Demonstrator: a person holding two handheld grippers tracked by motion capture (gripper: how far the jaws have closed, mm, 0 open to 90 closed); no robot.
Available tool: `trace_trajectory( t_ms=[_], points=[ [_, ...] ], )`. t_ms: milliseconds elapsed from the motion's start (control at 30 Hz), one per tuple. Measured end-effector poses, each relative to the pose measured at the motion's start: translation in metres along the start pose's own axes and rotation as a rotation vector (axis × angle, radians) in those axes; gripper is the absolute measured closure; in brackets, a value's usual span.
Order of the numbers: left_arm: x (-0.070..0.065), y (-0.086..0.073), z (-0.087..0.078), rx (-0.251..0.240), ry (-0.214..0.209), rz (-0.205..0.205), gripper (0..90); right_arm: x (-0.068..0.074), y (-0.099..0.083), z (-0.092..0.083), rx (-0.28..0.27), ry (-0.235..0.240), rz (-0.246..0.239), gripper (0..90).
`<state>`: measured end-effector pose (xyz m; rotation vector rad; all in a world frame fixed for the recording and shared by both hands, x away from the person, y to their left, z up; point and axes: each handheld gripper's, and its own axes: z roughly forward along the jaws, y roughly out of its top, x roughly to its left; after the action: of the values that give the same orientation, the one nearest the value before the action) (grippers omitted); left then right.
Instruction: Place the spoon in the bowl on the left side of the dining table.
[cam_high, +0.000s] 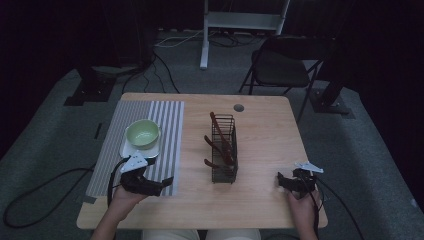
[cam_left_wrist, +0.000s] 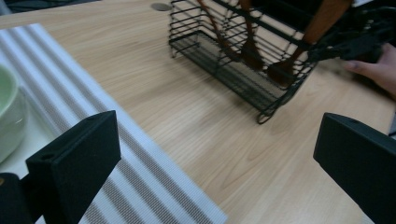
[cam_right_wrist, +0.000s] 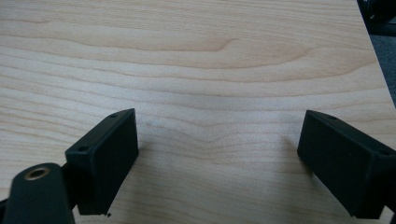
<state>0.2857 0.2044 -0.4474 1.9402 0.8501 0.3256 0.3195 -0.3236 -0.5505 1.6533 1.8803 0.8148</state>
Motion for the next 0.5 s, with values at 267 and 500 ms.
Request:
trace_trajectory(
  t_ms=[267, 500],
  points=[
    [-0.008, 0.013, 0.009, -0.017, -0.014, 0.027, 0.6, 0.000, 0.000, 0.000, 0.000, 0.000, -0.001, 11.7],
    [-0.015, 0.026, 0.016, -0.024, -0.030, 0.050, 0.6, 0.000, 0.000, 0.000, 0.000, 0.000, -0.002, 11.7]
  ],
)
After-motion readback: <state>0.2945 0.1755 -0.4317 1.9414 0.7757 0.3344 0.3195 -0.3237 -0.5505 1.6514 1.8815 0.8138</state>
